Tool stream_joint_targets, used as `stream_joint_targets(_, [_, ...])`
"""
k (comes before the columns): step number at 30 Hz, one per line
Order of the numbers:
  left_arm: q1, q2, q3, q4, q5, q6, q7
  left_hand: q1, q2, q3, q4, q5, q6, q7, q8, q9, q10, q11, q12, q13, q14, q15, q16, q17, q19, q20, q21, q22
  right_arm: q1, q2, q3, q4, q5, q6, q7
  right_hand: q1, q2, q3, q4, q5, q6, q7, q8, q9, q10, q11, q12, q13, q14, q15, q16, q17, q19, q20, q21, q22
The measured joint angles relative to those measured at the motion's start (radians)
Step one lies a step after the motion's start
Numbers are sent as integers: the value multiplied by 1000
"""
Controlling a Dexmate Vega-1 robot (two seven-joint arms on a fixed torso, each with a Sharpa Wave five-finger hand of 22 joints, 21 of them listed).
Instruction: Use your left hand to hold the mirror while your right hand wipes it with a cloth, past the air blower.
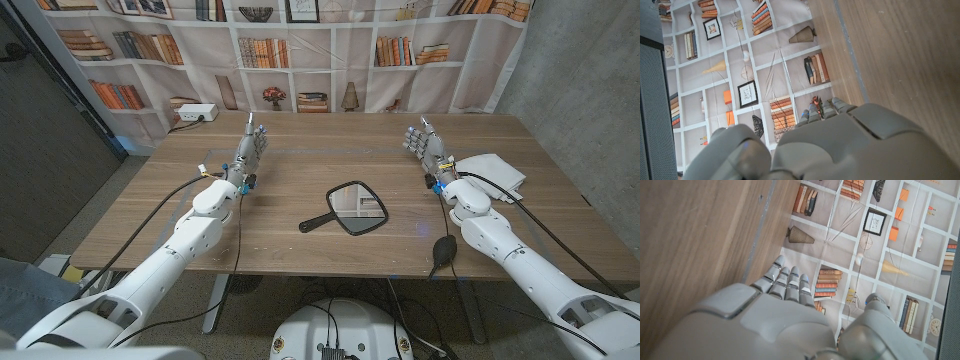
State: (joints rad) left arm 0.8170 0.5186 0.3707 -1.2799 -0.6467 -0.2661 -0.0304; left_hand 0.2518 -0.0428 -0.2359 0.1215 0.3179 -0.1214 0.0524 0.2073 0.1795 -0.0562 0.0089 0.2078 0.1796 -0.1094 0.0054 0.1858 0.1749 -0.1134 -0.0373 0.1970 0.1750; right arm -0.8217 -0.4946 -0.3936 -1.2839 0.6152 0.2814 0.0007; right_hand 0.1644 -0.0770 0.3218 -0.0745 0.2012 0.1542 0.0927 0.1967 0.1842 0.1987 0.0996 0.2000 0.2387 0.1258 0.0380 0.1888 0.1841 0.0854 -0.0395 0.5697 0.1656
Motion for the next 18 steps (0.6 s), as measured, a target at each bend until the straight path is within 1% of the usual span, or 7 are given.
stream_joint_targets(5, [-6,4,0,5,0,2,-8,4,4,0,0,0,2,2,0,0,2,-2,0,0,1,1,0,0,0,0,0,0,1,3,-7,-3,-16,-3,-18,1,1,0,0,0,3,-3,0,0,2,2,0,-2,0,0,0,0,0,0,0,0])
stream_joint_targets(6, [-6,4,0,5,0,2,-13,4,4,-3,-3,0,2,1,0,0,7,-7,0,0,4,4,0,0,0,0,0,0,0,3,-8,-10,-16,-3,-18,4,4,0,0,0,3,-3,0,0,4,4,0,-3,0,0,0,0,0,0,0,0])
stream_joint_targets(8, [-6,4,0,5,0,1,-17,4,4,-4,-4,0,8,-4,0,0,11,-4,0,0,6,1,0,0,0,0,0,0,-6,2,-9,-19,-16,-3,-18,4,4,0,0,0,3,-3,0,0,5,5,0,-6,0,0,0,0,0,0,0,0])
stream_joint_targets(11, [-7,12,-1,4,4,-5,-23,6,6,-4,-4,0,13,1,2,0,14,-7,0,0,17,2,7,0,0,0,0,0,-19,-2,-9,-39,-16,-3,-18,4,4,0,0,0,3,-3,0,0,8,3,0,-7,5,5,4,-1,0,0,0,0])
stream_joint_targets(13, [-7,12,-1,4,9,-10,-27,11,10,-4,-4,0,21,-4,4,0,19,-7,0,0,19,0,8,0,0,0,0,0,-30,-8,-8,-56,-16,-3,-18,8,8,0,0,0,7,-7,0,0,9,1,4,-11,5,5,4,-3,4,4,0,0])
stream_joint_targets(17, [-7,12,-1,4,23,-16,-25,70,20,2,-30,0,87,-12,19,0,70,-9,15,0,68,-9,9,0,45,2,12,0,-50,-19,-4,-86,-16,-3,-18,8,8,4,-4,0,13,-9,0,0,17,2,6,-14,15,3,7,-3,9,2,-4,0])
stream_joint_targets(18, [-1,31,0,-26,32,-19,-19,78,27,7,-34,0,101,-14,23,0,81,-12,15,0,80,-11,14,0,60,3,12,0,-59,-24,-1,-99,-58,2,-90,8,8,4,-4,0,17,-9,0,0,20,1,8,-16,18,3,8,-3,16,2,-4,0])
